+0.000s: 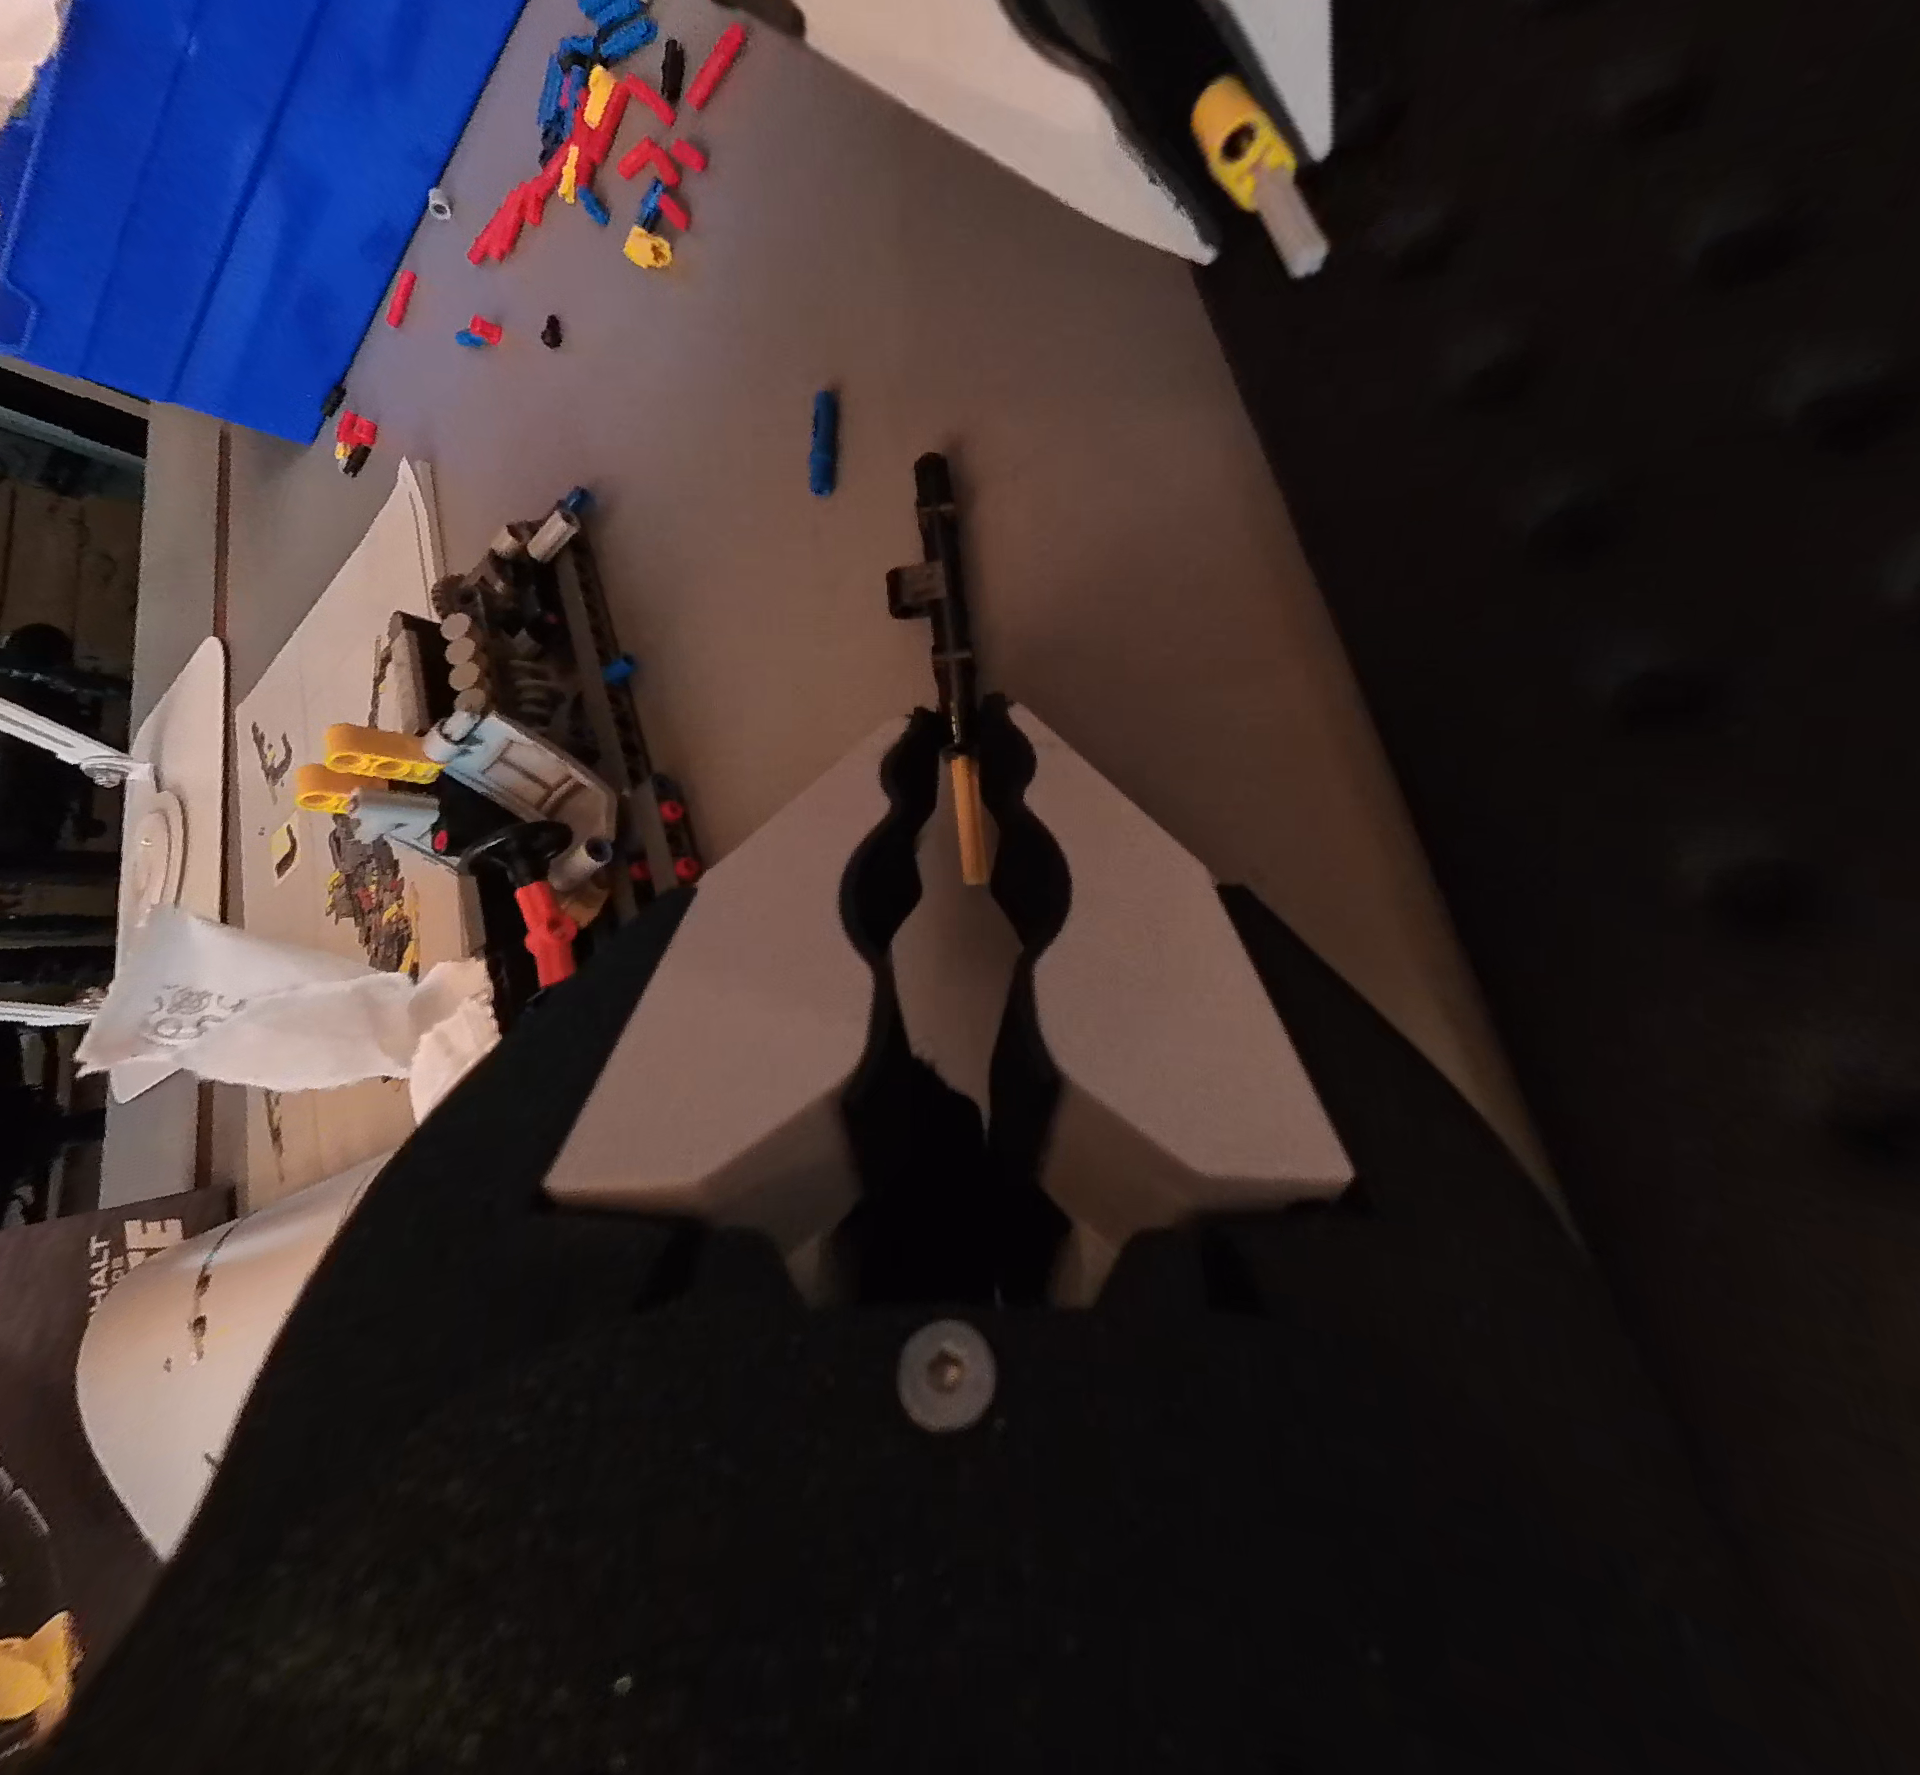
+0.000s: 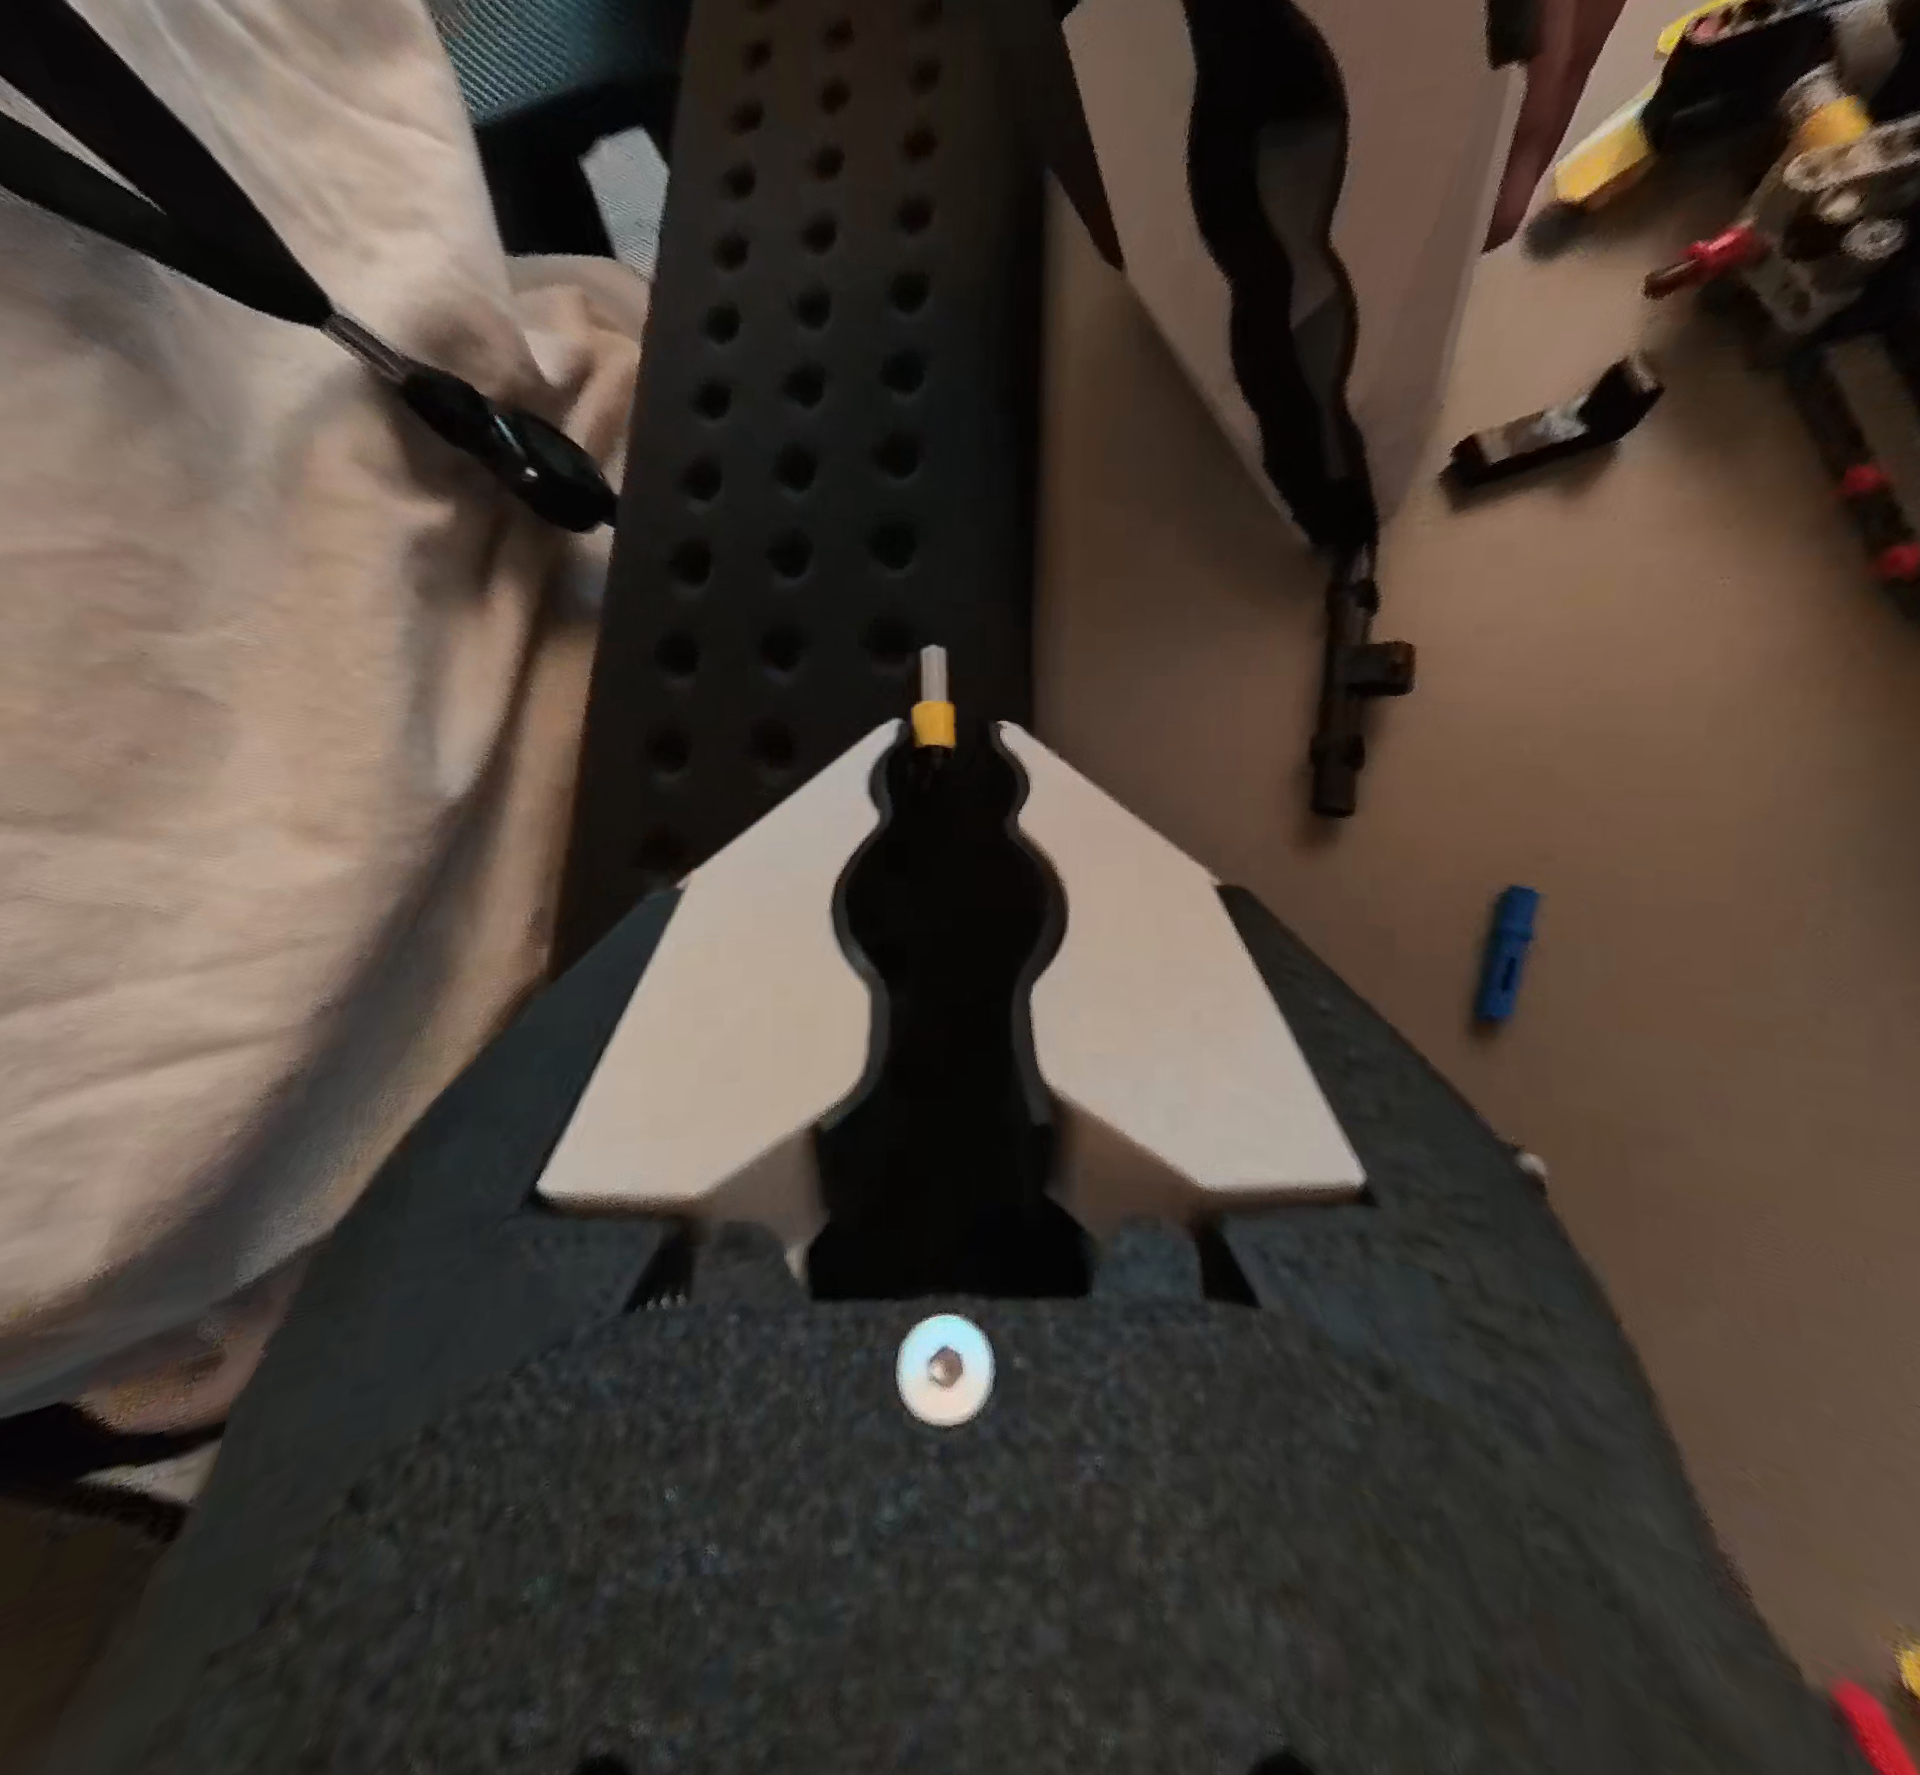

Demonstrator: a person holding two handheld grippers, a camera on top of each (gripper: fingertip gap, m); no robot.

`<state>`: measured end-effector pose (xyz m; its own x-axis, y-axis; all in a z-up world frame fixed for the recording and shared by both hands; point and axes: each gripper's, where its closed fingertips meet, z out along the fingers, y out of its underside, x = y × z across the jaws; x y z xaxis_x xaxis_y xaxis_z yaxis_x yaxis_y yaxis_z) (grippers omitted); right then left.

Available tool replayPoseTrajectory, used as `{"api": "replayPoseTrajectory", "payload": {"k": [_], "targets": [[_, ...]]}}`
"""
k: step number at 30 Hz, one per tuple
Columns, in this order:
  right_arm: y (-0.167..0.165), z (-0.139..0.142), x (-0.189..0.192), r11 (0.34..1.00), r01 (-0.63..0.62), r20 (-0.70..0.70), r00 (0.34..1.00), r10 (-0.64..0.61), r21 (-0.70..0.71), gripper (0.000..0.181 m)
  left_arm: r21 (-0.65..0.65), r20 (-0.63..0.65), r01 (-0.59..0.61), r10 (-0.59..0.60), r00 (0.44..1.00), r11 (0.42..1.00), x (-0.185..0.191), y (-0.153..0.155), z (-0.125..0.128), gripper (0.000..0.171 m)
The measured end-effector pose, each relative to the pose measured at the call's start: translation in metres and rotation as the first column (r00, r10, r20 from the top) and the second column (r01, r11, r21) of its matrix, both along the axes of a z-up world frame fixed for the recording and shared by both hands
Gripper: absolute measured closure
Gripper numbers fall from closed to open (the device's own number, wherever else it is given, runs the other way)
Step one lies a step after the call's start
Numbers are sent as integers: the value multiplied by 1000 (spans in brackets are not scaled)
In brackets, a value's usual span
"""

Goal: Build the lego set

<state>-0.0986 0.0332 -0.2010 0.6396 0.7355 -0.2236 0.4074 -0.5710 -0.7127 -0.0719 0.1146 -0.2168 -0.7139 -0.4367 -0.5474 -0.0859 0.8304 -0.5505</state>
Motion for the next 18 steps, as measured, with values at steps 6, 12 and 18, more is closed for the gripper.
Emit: {"api": "replayPoseTrajectory", "payload": {"k": [6,12,18], "targets": [[5,2,4,973,0,206,977,-49,231,174,4,2,-2,2,1000,1000,1,1,0,167],[4,5,3,979,51,115,991,-75,199,174,-17,23,-2,3,1000,1000,2,-2,6,167],[40,39,39,921,144,109,975,-195,362,174,-124,75,-60,69,995,990,12,4,28,167]]}}
